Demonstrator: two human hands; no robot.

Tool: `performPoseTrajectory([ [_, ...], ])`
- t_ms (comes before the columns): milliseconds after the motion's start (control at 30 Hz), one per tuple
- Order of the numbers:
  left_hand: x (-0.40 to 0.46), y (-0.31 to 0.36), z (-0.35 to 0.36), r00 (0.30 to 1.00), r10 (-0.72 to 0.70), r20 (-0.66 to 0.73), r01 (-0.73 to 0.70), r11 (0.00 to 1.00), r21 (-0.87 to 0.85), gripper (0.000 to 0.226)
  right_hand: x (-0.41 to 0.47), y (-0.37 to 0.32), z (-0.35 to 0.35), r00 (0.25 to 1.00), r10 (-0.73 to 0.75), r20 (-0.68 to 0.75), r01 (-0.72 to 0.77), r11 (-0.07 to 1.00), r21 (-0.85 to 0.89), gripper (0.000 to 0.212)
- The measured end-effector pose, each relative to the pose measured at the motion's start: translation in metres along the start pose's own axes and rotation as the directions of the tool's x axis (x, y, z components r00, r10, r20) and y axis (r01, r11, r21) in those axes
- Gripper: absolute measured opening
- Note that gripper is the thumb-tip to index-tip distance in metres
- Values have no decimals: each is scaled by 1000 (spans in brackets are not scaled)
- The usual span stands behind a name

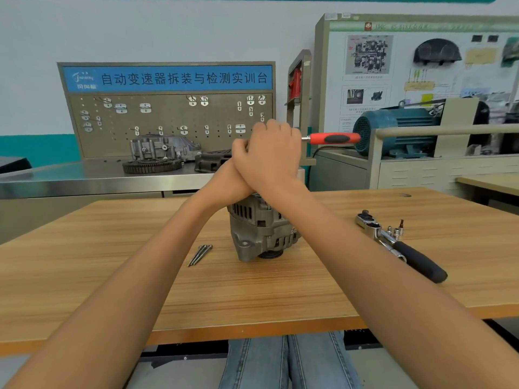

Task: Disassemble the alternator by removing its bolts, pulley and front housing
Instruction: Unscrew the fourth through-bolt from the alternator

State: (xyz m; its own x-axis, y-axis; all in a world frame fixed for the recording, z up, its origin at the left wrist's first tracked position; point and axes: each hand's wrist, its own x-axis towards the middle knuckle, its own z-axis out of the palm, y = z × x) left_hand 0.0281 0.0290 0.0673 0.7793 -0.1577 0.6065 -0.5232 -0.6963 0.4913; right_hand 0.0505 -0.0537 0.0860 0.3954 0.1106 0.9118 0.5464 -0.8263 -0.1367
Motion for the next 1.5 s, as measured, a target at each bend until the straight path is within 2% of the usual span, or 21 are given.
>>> performPoseTrajectory([
  [67,-3,3,-3,999,47,22,-46,997,-57,22,0,-3,1,999,-7,-41,15,977,212,31],
  [133,-4,5,-3,998,35,42,-31,996,-88,27,2,-5,2,999,25,-45,0,880,474,46],
  [233,-2,1,-5,993,-92,74,100,988,-118,30,5,-8,1,987,112,117,-160,566,809,53],
  [333,-1,-5,-5,986,-145,86,154,982,-112,40,11,-6,-5,921,54,386,-387,247,889,47],
  [400,-1,-5,-4,986,-137,97,150,979,-139,35,13,-4,-7,897,45,440,-441,167,882,47],
  [467,0,-5,-3,986,-136,100,151,975,-161,34,13,-2,-8,891,101,443,-454,144,880,45],
  [633,0,-2,-1,983,-130,132,147,981,-128,55,11,0,-2,882,252,399,-448,185,874,46],
  [800,0,0,-4,976,-114,185,140,980,-139,47,11,5,1,870,322,374,-455,231,860,46],
  [900,0,-1,-5,976,-115,185,142,980,-140,41,9,10,-2,903,275,329,-416,372,830,44],
  [933,1,-2,-5,978,-121,172,145,980,-134,44,8,11,-3,930,238,281,-363,470,804,42],
  [967,1,-3,-4,981,-129,147,147,982,-121,44,7,11,-3,959,184,215,-283,638,716,38],
  [1000,2,-4,-4,985,-131,113,142,985,-100,41,4,11,-2,983,121,138,-175,840,513,31],
  [1033,3,-4,-4,989,-124,77,130,989,-74,36,1,9,1,994,70,85,-88,970,228,24],
  [1067,4,-4,-4,993,-109,50,111,993,-40,31,-2,6,3,998,46,50,-45,999,-23,22],
  [1100,6,-4,-3,995,-93,38,93,996,0,25,-5,3,3,998,55,38,-47,983,-179,25],
  [1133,7,-4,-2,996,-84,35,83,996,34,19,-5,0,2,998,57,28,-48,969,-241,27],
  [1200,8,-6,0,996,-80,31,78,995,64,12,-4,-1,1,999,26,36,-18,976,-218,26],
  [1300,7,-5,0,999,-48,23,46,997,59,21,1,1,-1,996,55,74,-45,990,-136,27],
  [1400,2,-1,-3,999,1,40,1,998,-56,28,1,-1,1,999,36,39,-32,995,-98,26],
  [1467,-1,1,-3,998,23,57,-17,995,-100,26,1,0,1,1000,19,5,-19,992,126,27],
  [1500,-1,1,-2,998,3,69,4,994,-107,24,2,1,0,999,36,20,-40,948,317,35],
])
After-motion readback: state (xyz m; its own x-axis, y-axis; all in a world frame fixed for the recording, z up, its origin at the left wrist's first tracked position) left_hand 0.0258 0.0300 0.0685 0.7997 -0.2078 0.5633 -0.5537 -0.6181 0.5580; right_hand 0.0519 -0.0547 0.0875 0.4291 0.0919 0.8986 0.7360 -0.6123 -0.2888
